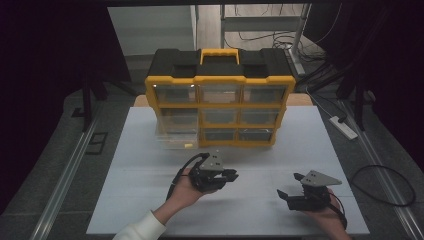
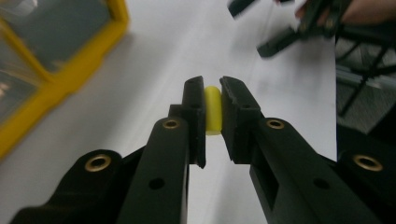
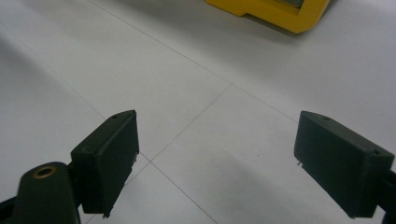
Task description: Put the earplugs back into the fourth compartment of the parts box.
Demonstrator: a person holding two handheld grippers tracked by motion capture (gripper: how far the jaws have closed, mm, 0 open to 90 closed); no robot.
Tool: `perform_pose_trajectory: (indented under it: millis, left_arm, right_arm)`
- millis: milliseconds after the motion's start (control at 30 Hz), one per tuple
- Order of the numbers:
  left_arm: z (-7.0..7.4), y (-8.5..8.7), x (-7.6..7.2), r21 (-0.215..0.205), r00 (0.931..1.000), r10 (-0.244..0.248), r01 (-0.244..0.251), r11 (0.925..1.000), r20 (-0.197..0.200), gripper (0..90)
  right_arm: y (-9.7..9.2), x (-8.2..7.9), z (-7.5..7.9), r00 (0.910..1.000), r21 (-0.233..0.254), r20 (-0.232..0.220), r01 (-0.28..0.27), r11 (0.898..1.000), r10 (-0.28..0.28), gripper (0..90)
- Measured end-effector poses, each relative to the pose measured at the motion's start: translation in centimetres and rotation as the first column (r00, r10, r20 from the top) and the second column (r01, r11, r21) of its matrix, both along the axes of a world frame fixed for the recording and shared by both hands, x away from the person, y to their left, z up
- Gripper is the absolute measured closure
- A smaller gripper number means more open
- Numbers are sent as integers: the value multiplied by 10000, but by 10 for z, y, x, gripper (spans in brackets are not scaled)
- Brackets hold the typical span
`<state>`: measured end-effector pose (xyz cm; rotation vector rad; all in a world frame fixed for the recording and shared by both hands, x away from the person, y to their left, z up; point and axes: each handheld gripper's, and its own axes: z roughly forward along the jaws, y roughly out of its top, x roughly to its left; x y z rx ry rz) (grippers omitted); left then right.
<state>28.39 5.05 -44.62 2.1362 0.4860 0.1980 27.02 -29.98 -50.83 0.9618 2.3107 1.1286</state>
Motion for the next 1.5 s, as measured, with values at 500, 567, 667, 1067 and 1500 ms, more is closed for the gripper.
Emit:
perform_pose_trajectory:
  millis: [500, 567, 667, 1067, 1500]
  left_arm:
    - [42, 50, 6, -1392, 9896, 1253, -1146, 9836, 702, 797]
    - [48, 58, 7, -1526, 9857, 1480, -1345, 9791, 808, 797]
    - [51, 64, 8, -1654, 9814, 1707, -1547, 9740, 878, 797]
    - [68, 90, 19, -2163, 9578, 2686, -2422, 9458, 1025, 797]
    - [74, 115, 46, -1802, 9229, 3744, -3547, 9175, 897, 795]
  right_arm:
    - [0, 0, 1, 10000, 17, 84, 40, 10000, -40, 147]
    - [0, -1, 2, 9999, 38, 120, 49, 10000, -49, 148]
    - [0, -2, 3, 9998, 78, 184, 59, 10000, -60, 148]
    - [0, -4, 5, 9994, 189, 352, 57, 9998, -63, 149]
    - [-1, -3, 5, 9994, 141, 327, 109, 9998, -113, 150]
